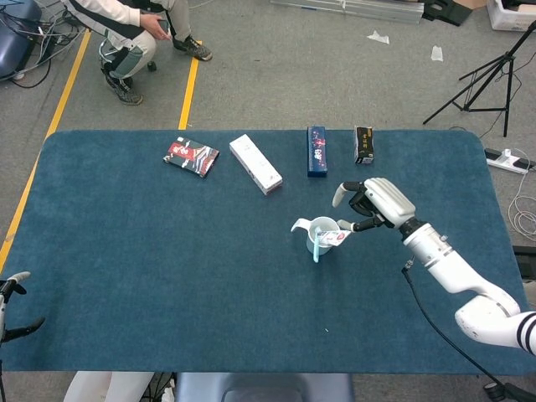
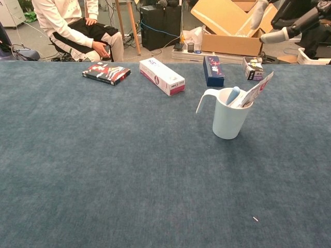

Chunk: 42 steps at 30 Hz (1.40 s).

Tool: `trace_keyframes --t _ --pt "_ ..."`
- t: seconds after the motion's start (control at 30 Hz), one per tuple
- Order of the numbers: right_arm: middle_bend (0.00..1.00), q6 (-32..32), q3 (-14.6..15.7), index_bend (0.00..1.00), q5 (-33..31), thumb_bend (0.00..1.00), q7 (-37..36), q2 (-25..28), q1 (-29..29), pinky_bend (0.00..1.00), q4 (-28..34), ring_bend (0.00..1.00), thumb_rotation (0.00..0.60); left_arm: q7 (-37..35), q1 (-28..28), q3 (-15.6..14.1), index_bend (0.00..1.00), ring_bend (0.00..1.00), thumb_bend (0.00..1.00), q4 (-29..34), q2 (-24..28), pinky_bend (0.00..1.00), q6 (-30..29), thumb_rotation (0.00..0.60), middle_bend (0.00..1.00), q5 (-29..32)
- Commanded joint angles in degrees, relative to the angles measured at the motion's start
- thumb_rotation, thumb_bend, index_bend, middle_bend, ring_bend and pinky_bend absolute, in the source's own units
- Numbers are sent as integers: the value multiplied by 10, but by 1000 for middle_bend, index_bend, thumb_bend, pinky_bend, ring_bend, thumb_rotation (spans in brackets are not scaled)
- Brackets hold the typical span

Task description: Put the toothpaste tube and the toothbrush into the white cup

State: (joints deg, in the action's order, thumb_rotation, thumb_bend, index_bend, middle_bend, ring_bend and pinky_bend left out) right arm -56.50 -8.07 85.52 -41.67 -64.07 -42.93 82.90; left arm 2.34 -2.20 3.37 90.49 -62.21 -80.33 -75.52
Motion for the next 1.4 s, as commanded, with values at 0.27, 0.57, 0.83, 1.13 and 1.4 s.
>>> trace_keyframes --t 0.27,0.57,0.83,1.13,1.4 --pt "1000 -89 -11 467 -52 106 239 79 74 1000 79 989 600 4 -6 3 217 245 0 1 0 254 4 600 406 1" --pt "949 -182 11 401 -63 81 455 105 151 1000 138 798 600 15 -22 10 217 246 0 7 3 254 14 600 405 -6" --pt "627 -232 33 254 -80 69 597 90 205 847 154 492 600 35 -41 18 217 246 0 18 5 254 27 600 404 -4" --pt "338 -320 41 239 -55 54 636 33 265 557 112 221 600 26 -55 28 217 244 0 7 -7 254 29 600 375 -3" --pt "262 -334 43 236 -35 53 611 18 289 500 97 162 600 38 -61 34 217 199 0 9 -6 254 22 600 313 -1"
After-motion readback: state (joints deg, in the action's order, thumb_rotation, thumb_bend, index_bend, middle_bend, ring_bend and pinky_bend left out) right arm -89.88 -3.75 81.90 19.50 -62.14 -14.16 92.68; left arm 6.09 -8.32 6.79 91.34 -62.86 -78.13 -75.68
